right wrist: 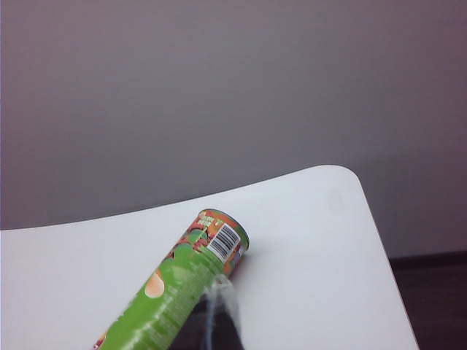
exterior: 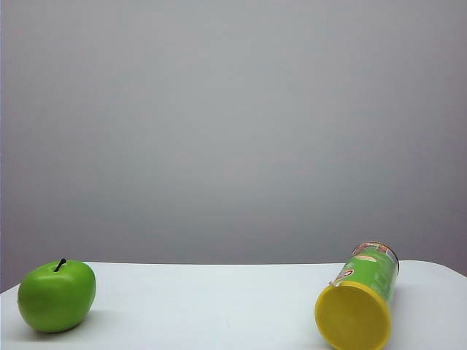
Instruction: Pick up the green bucket of chips from the desk, place it near the apple, and finally stand it up.
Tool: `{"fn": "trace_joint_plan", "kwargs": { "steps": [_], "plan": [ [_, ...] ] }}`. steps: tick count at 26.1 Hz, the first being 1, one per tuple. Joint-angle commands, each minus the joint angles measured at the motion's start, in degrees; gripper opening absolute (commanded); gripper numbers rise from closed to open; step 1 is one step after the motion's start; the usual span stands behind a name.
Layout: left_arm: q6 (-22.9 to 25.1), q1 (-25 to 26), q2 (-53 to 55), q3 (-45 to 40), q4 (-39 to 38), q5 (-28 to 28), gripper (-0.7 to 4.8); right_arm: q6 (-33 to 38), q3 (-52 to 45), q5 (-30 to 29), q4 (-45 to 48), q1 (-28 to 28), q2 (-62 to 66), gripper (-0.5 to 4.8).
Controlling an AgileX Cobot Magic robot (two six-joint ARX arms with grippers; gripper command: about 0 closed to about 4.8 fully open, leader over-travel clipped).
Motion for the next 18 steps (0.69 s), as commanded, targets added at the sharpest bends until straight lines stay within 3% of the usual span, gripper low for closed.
{"fn": "trace_joint_plan", "kwargs": {
  "steps": [1, 10, 13, 18],
  "plan": [
    [-1.1, 0.0, 0.0, 0.0, 3.2, 0.3, -0.02, 0.0, -0.3, -0.1, 2.2, 0.1, 0.0, -0.06],
    [0.4, 0.0, 0.0, 2.5, 2.1, 1.6, -0.03, -2.7, 1.4, 2.5, 2.4, 0.1, 0.0, -0.06],
    [0.4, 0.0, 0.6, 7.8, 2.3, -0.3, -0.03, -3.1, 7.4, 10.8, 3.5, 0.0, 0.5, -0.06],
    [0.9, 0.0, 8.5, 18.9, 0.1, -1.9, -0.04, -10.7, 20.5, 13.9, 7.5, -0.1, 11.2, -0.06]
  ]
}}
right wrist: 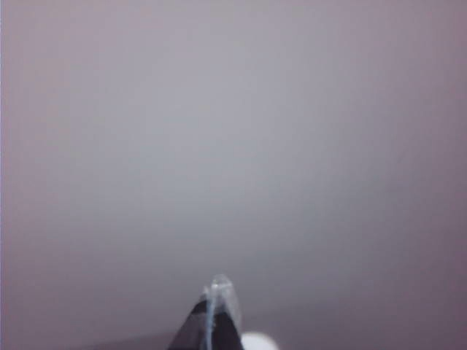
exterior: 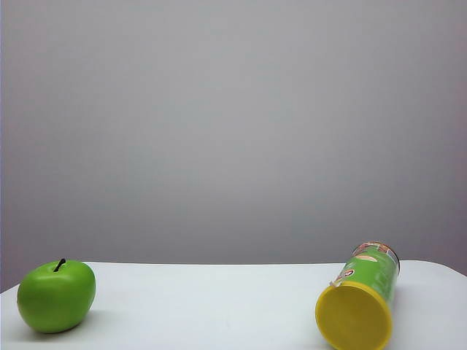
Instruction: Pick up the green bucket of chips from the desk, place it near the apple, and finally stand it up.
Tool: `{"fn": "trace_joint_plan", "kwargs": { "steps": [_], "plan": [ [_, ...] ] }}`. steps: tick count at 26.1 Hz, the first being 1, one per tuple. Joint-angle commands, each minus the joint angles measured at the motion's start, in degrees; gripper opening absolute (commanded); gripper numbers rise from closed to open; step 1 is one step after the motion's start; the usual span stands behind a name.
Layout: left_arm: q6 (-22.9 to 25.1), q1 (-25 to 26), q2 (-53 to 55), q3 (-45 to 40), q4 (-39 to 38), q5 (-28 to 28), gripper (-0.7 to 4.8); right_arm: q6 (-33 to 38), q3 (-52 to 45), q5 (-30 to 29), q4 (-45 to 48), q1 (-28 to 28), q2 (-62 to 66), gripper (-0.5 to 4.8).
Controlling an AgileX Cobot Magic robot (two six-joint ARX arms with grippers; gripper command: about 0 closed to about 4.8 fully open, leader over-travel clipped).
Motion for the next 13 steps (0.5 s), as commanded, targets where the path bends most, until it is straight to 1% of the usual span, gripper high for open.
{"fn": "trace_joint_plan", "kwargs": {
  "steps": [1, 6, 7, 8, 9, 11, 13],
  "plan": [
    [3.2, 0.0, 8.0, 8.2, -3.4, 0.6, -0.04, -4.6, 9.8, 0.7, 0.3, 0.0, 11.4, -0.06],
    [12.7, 0.0, 19.7, 18.6, -10.3, 1.4, -0.04, -11.1, 25.4, -4.7, -8.0, 0.0, 30.4, -0.06],
    [13.8, 0.0, 21.6, 20.2, -11.5, 1.4, -0.04, -12.0, 28.3, -5.5, -10.1, 0.0, 33.9, -0.06],
    [14.8, 0.0, 23.3, 21.8, -12.8, 1.4, -0.04, -13.0, 31.3, -6.4, -12.4, 0.0, 37.4, -0.06],
    [16.0, 0.0, 27.1, 24.5, -14.3, 1.6, -0.04, -15.1, 37.9, -9.0, -17.5, 0.0, 45.2, -0.06],
    [17.9, 0.0, 30.7, 27.1, -15.7, 3.2, -0.04, -17.9, 43.2, -11.0, -22.3, 0.0, 51.5, -0.06],
    [20.3, 0.0, 34.6, 29.5, -17.2, 6.5, -0.04, -20.5, 49.3, -14.2, -28.3, 0.0, 58.7, -0.06]
  ]
}}
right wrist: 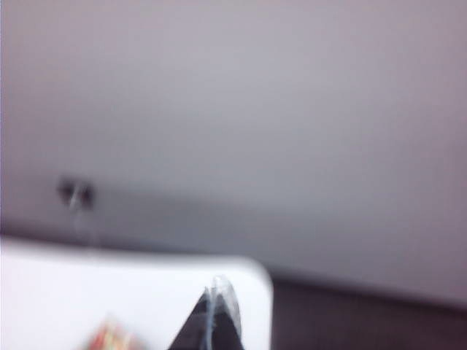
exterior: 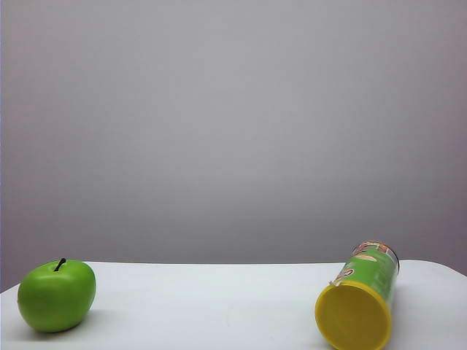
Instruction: Pick up the green bucket of chips from the desk, place it near the apple, and finally stand it up.
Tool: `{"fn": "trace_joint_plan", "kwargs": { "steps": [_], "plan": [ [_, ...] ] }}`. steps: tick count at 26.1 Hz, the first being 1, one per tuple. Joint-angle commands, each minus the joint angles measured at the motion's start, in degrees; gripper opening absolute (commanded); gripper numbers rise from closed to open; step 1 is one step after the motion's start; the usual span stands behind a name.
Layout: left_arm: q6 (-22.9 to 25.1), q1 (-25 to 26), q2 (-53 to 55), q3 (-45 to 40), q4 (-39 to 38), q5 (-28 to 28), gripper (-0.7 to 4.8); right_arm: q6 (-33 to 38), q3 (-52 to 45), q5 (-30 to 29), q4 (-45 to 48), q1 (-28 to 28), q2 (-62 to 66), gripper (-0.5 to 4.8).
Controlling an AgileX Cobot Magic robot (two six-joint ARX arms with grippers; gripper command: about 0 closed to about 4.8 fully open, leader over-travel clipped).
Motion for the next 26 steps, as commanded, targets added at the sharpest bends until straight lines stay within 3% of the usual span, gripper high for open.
{"fn": "trace_joint_plan", "kwargs": {
  "steps": [1, 4, 7, 11, 17, 21, 23, 26],
  "plan": [
    [4.4, 0.0, 8.0, 5.6, -4.5, 7.9, -0.04, -6.1, 10.8, -7.2, -14.0, 0.0, 12.2, -0.06],
    [6.2, 0.0, 19.1, 13.7, -9.8, 16.5, -0.04, -9.0, 17.2, -9.0, -22.9, 0.2, 21.7, -0.06],
    [9.1, -0.1, 27.9, 18.9, -9.7, 21.8, -0.04, -9.0, 17.2, -10.2, -25.2, 0.3, 26.4, -0.06],
    [9.1, 0.0, 36.1, 23.0, -10.1, 21.6, -0.04, -9.0, 17.2, -13.7, -29.3, 0.5, 30.4, -0.06],
    [9.1, -1.7, 42.7, 23.8, -9.1, 21.7, -0.04, -9.0, 16.7, -13.8, -36.5, 2.2, 35.0, -0.06],
    [9.1, -4.4, 44.7, 23.8, -6.8, 21.3, -0.04, -11.8, 12.7, -13.7, -34.6, 5.1, 36.5, -0.05],
    [9.2, -5.6, 44.7, 23.8, -5.6, 21.3, -0.04, -16.4, 11.8, -13.7, -33.3, 6.0, 36.7, 0.46],
    [9.5, -6.9, 44.7, 23.8, -3.0, 21.4, -0.04, -24.7, 11.6, -13.8, -30.1, 6.9, 36.6, 2.98]
  ]
}}
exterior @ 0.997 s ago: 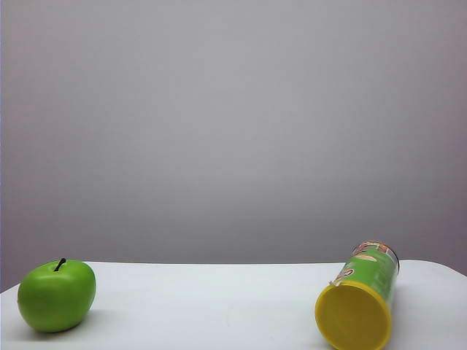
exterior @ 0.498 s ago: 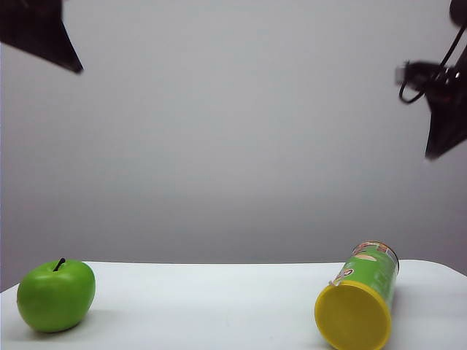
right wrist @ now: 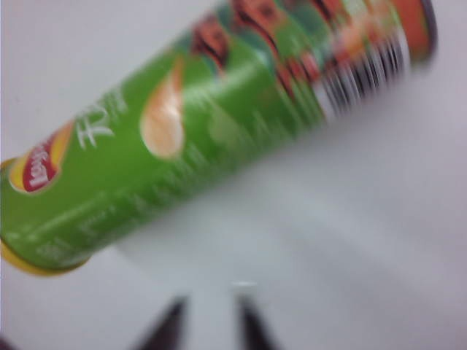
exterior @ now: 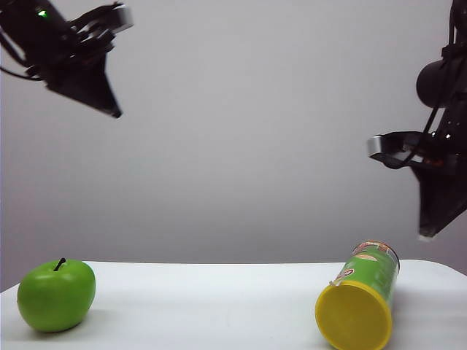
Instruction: Pick up the green bucket of chips from the desk, place it near the apple, and finally stand it up.
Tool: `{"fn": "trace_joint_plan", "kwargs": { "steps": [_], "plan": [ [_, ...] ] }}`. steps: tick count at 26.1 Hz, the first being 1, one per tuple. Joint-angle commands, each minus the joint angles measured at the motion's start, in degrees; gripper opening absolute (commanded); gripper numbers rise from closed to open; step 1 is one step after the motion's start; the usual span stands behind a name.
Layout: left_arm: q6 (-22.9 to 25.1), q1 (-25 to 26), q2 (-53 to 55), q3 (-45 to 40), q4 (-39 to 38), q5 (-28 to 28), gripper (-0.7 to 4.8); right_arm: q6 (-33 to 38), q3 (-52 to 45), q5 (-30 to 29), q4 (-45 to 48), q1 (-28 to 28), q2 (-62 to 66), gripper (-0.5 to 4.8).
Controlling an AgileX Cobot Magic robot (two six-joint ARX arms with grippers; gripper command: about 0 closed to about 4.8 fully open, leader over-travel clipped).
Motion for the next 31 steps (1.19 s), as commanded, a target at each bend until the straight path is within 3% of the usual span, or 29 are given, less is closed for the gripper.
{"fn": "trace_joint_plan", "kwargs": {
  "steps": [1, 2, 3, 5, 6, 7, 8, 12, 17, 24, 29, 31],
  "plan": [
    [0.4, -0.9, -0.3, 0.3, 3.8, 0.1, -0.04, -10.3, 0.5, -0.4, 5.6, 0.6, -0.7, 3.47],
    [0.4, -0.9, -0.3, 0.3, 4.3, 0.3, -0.04, -14.4, 0.5, -0.1, 7.1, 1.0, -0.7, 3.59],
    [0.3, -0.9, -0.3, 0.3, 5.3, 0.3, -0.04, -24.5, 0.7, -0.1, 8.9, 1.0, -0.7, 3.59],
    [0.4, -0.9, -0.3, 0.3, 5.8, 0.3, -0.04, -36.0, 1.0, -1.0, 10.4, 1.1, -0.7, 3.6],
    [0.4, -0.9, -0.3, 0.3, 5.6, 0.2, -0.04, -47.1, 1.0, -0.7, 12.0, 1.0, -0.6, 4.17],
    [0.5, -0.9, -0.3, 0.3, 5.4, 0.2, -0.04, -53.0, 1.0, 0.0, 13.0, 1.0, -0.6, 4.79],
    [0.6, -0.9, -0.3, 0.3, 5.0, 0.3, -0.04, -58.7, 1.5, 2.4, 14.8, 1.0, -0.6, 4.79],
    [0.7, -0.9, -0.3, 0.3, 5.3, 0.7, -0.04, -65.0, 3.9, 8.8, 14.8, 2.1, -0.5, 4.79],
    [5.4, -0.9, -0.3, 0.3, 7.1, 0.6, -0.04, -78.0, 4.9, 12.3, 20.3, 3.7, -0.4, 4.79],
    [6.7, -0.9, -0.3, 0.3, 7.1, 0.6, -0.04, -78.7, 8.3, 16.1, 22.4, 5.3, 1.6, 4.79],
    [5.7, -0.9, -0.3, 0.3, 6.9, 0.0, -0.04, -77.1, 8.3, 25.7, 2.7, 9.0, 1.6, 4.79],
    [5.7, -0.9, -0.3, 0.3, 7.4, 0.0, -0.04, -77.1, 8.3, 21.5, -4.4, 11.0, 1.5, 4.79]
  ]
}}
